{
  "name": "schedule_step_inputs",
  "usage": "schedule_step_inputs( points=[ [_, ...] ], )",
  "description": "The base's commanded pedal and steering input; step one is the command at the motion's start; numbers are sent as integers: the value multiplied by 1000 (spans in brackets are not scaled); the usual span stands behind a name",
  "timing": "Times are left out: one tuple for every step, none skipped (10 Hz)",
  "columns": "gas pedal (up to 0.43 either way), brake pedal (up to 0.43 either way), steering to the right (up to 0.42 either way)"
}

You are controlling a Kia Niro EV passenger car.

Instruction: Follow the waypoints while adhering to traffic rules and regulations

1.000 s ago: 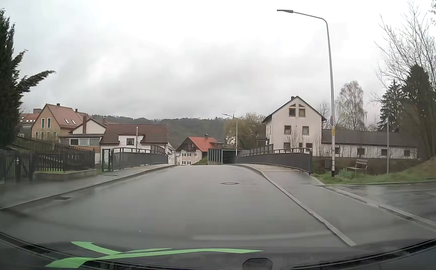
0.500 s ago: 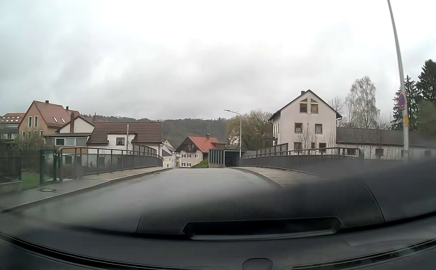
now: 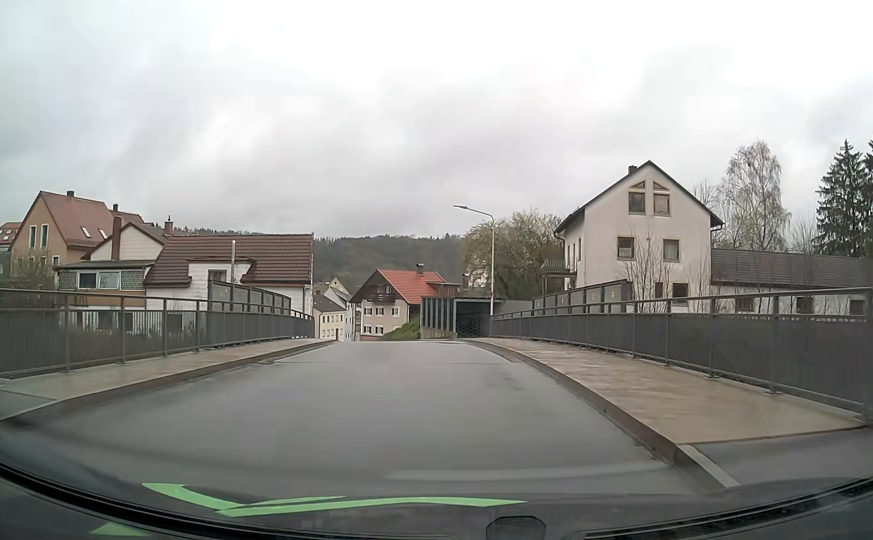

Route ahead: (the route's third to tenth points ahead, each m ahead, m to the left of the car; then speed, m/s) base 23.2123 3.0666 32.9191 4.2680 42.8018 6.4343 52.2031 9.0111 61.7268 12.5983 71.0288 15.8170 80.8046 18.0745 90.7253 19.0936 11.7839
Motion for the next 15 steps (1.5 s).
schedule_step_inputs(
  points=[
    [0, 0, -12],
    [0, 0, -12],
    [0, 0, -13],
    [0, 0, -13],
    [0, 0, -13],
    [0, 0, -13],
    [0, 6, -13],
    [0, 30, -14],
    [0, 49, -16],
    [0, 55, -21],
    [0, 67, -25],
    [0, 67, -29],
    [0, 73, -29],
    [0, 61, -29],
    [0, 67, -30]
  ],
)
